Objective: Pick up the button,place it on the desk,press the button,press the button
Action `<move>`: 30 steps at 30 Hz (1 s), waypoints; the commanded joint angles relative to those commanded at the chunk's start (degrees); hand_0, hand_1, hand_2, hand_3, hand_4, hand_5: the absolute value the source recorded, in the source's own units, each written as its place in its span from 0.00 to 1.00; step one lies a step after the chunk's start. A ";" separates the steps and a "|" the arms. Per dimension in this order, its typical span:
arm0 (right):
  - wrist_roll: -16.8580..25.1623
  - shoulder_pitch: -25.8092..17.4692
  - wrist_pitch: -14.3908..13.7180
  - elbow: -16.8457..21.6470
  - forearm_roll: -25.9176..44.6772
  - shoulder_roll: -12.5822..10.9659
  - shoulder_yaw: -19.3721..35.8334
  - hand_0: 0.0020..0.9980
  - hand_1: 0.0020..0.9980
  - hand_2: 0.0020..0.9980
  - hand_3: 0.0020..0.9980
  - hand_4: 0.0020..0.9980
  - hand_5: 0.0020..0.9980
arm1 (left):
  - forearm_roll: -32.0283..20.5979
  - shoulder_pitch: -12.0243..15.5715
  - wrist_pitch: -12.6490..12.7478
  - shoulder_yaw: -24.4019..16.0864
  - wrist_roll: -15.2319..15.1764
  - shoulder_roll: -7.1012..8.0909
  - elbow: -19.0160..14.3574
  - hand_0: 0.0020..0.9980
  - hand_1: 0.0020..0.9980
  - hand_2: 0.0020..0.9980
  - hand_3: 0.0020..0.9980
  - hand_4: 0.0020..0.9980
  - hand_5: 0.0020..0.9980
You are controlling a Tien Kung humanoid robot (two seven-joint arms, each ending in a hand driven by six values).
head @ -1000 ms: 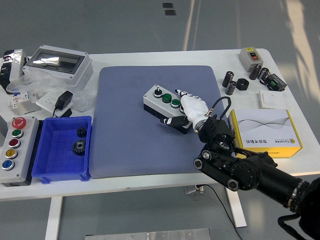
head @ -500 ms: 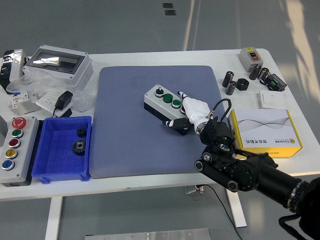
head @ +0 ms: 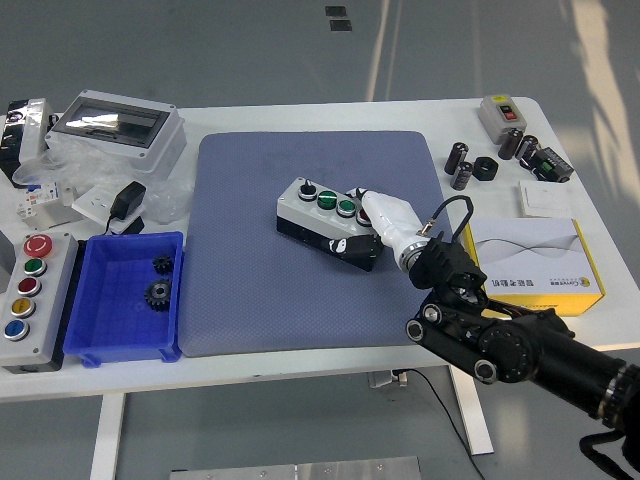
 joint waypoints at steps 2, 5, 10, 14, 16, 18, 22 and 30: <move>2.97 -0.10 -0.11 2.27 1.03 -2.03 -0.51 0.07 0.28 0.32 0.29 0.04 0.00 | -0.12 0.05 0.01 0.06 -0.08 -0.07 0.00 0.64 0.59 0.54 0.60 0.62 0.20; 7.53 0.38 -0.17 5.50 1.62 -5.09 -2.45 0.07 0.28 0.30 0.24 0.00 0.00 | -0.09 0.12 0.01 0.02 -0.16 -0.15 0.00 0.64 0.59 0.54 0.60 0.61 0.20; 15.08 1.96 -2.46 5.66 -3.06 -7.85 -7.09 0.07 0.28 0.30 0.24 0.00 0.00 | 0.23 -0.03 -0.05 -0.11 -0.35 -0.18 0.00 0.64 0.59 0.54 0.60 0.61 0.20; 20.53 3.23 -4.49 2.22 -6.60 -8.16 -11.29 0.07 0.28 0.29 0.23 0.00 0.00 | 0.45 -0.14 -0.11 -0.12 -0.46 -0.19 0.00 0.64 0.59 0.54 0.60 0.61 0.20; 22.45 3.37 -4.91 0.41 -7.15 -7.87 -12.74 0.07 0.28 0.29 0.23 0.00 0.00 | 0.58 -0.16 -0.14 -0.15 -0.46 -0.20 0.00 0.64 0.59 0.54 0.60 0.61 0.20; 23.22 3.15 -5.14 -0.84 -7.60 -7.56 -12.81 0.09 0.28 0.29 0.23 0.01 0.00 | 0.57 -0.14 -0.15 -0.09 -0.46 -0.24 0.00 0.64 0.59 0.54 0.60 0.61 0.20; 23.35 2.73 -4.75 -1.83 -7.61 -7.42 -12.36 0.09 0.28 0.29 0.23 0.01 0.00 | 0.72 -0.06 -0.21 -0.10 -0.39 -0.33 0.00 0.64 0.59 0.54 0.60 0.61 0.20; 21.80 2.05 -1.88 -2.22 -3.69 -7.80 -10.21 0.23 0.33 0.32 0.26 0.06 0.00 | 1.16 0.03 -0.25 -0.33 -0.28 -0.29 0.00 0.63 0.59 0.54 0.60 0.62 0.22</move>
